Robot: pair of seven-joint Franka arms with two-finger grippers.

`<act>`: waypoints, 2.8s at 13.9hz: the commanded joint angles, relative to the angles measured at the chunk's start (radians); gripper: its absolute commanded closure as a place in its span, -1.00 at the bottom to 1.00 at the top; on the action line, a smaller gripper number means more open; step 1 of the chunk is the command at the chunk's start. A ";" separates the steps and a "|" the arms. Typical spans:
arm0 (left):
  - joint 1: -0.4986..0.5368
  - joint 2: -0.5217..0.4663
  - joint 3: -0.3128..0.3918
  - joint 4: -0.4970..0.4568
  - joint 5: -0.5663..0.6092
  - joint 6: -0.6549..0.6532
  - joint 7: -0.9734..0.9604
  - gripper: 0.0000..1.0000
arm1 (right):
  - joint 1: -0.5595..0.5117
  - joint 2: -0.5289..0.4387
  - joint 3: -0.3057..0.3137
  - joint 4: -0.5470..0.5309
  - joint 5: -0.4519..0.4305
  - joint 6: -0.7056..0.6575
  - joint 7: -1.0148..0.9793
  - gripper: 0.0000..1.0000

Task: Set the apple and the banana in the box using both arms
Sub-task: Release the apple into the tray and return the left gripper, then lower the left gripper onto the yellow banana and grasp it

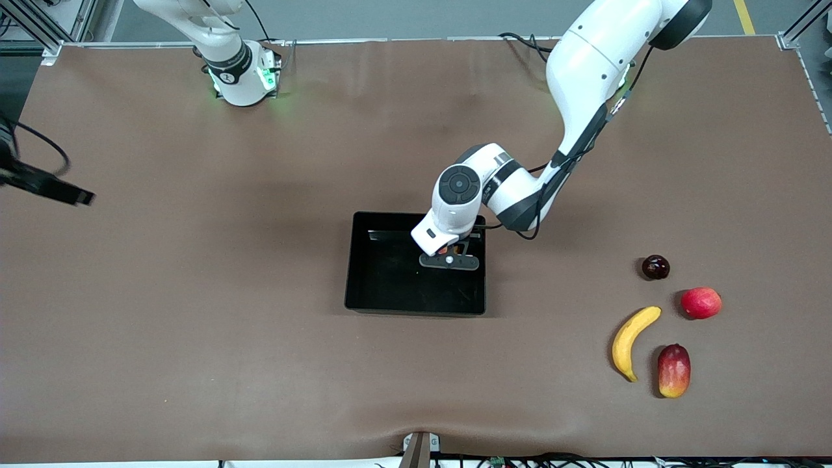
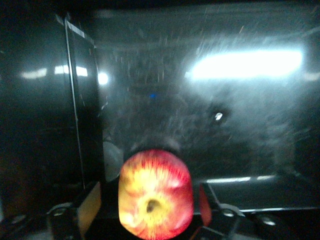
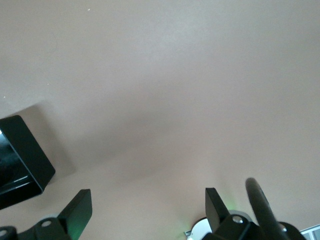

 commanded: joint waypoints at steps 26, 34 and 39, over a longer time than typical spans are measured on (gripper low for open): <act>0.655 0.135 0.006 0.032 0.158 0.223 1.161 -0.71 | 0.009 -0.205 -0.082 -0.209 -0.007 0.017 -0.323 -1.00; 0.650 0.024 -0.065 0.009 0.153 0.104 1.157 1.00 | 0.014 -0.210 -0.099 -0.217 -0.007 0.015 -0.338 -1.00; 0.643 -0.076 -0.256 0.015 0.118 -0.082 0.880 1.00 | 0.043 -0.211 -0.134 -0.223 -0.007 0.013 -0.338 -1.00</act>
